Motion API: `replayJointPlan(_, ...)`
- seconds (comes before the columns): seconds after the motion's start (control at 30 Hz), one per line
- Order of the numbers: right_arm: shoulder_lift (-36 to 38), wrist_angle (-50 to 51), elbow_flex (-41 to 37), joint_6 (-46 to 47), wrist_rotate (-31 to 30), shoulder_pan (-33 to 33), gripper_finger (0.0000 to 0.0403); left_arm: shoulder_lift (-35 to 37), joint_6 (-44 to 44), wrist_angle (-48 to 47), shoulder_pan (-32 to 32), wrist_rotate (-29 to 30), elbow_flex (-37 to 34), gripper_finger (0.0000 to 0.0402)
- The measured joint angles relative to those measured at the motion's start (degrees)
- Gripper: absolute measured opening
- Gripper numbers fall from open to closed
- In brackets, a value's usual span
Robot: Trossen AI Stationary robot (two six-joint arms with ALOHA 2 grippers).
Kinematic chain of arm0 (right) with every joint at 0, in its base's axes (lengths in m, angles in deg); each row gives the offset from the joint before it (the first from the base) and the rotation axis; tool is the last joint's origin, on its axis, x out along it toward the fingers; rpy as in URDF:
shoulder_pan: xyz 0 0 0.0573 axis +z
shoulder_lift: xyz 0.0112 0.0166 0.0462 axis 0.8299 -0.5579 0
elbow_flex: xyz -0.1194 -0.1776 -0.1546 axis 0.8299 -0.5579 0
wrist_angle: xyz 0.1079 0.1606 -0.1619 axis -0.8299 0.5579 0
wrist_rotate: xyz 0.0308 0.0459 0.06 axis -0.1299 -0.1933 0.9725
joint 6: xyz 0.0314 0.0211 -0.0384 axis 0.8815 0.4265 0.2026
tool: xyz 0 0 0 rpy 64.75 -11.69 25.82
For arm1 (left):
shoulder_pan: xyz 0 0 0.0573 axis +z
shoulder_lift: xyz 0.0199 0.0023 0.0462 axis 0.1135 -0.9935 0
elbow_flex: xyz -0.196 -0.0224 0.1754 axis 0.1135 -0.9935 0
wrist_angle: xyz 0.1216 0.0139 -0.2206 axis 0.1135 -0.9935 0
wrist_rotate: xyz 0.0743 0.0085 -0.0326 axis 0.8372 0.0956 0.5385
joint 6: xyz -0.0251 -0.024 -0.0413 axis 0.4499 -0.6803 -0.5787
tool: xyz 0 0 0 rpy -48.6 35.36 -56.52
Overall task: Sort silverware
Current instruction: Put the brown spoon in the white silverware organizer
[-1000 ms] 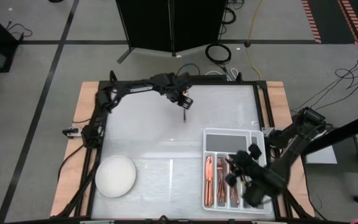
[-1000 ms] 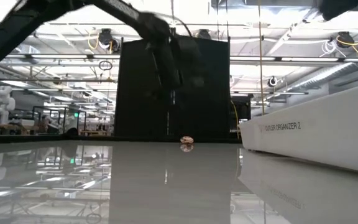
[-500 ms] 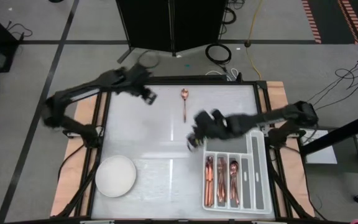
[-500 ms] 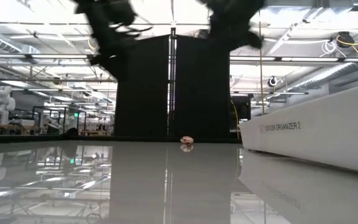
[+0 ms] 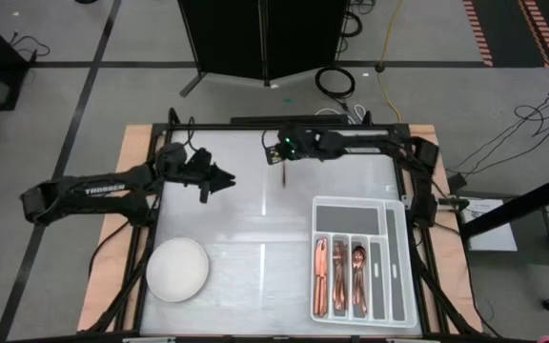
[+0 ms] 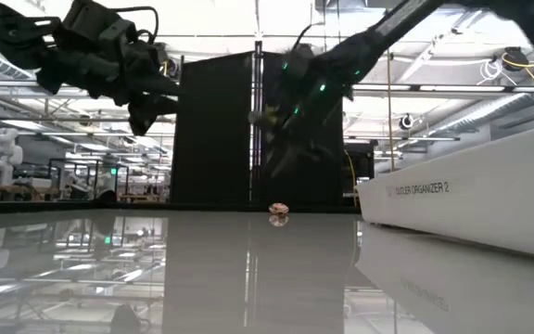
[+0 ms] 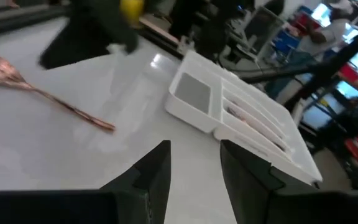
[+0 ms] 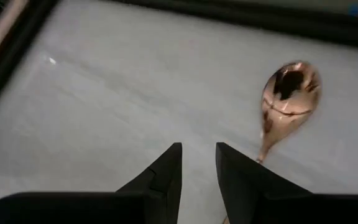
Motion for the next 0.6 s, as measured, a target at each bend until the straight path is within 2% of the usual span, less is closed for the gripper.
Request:
replayJointPlan(0.07, -2.96, 5.38, 3.05, -0.27, 0.27, -1.02, 0.0085, 0.01, -0.01, -0.6, -0.48, -0.79, -0.28, 0.0138)
replayJointPlan(0.17, -6.72, 13.2, 8.03, -0.38, -4.05, -1.57, 0.0077, -0.01, 0.97, -2.18, -1.11, -0.84, -0.45, 0.0138)
replayJointPlan(0.4, -12.94, 21.39, 16.57, -0.77, -5.02, -1.33, 0.0073, -0.03, 3.08, -2.14, -1.26, -0.85, -0.45, 0.0138)
replayJointPlan(0.6, -15.44, 24.66, 18.26, 0.93, -5.16, -1.26, 0.0073, -0.03, 5.12, -2.26, -1.26, -3.31, -0.45, 0.0138)
